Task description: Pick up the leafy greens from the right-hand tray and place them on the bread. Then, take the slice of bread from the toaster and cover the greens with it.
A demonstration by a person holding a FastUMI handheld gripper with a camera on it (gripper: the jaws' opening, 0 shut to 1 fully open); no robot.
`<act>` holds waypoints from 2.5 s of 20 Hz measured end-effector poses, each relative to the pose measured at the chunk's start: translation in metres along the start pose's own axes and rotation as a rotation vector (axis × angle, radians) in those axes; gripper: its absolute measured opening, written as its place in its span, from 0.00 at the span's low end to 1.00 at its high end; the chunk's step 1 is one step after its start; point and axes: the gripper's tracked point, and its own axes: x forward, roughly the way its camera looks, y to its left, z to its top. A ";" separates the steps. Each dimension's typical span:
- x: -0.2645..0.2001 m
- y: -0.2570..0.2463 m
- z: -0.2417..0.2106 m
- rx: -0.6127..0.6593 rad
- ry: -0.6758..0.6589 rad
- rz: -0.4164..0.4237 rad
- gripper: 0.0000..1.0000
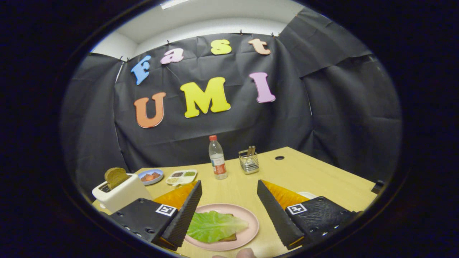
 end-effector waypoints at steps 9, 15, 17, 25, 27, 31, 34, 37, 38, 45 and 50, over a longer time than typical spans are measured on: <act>-0.023 0.183 -0.010 -0.050 -0.011 0.163 0.95; -0.008 0.262 -0.039 -0.115 0.055 0.220 0.95; 0.004 0.273 -0.056 -0.147 0.112 0.206 0.96; 0.038 0.297 -0.071 -0.097 0.251 0.195 0.59; 0.040 0.299 -0.071 -0.105 0.259 0.192 0.52; 0.048 0.299 -0.081 -0.083 0.307 0.177 0.32; 0.050 0.302 -0.079 -0.047 0.333 0.197 0.15; 0.046 0.305 -0.064 -0.032 0.303 0.238 0.08; 0.043 0.303 -0.055 -0.028 0.280 0.244 0.08; 0.024 0.305 0.005 0.064 0.181 0.338 0.08; 0.006 0.270 0.046 0.105 0.115 0.336 0.07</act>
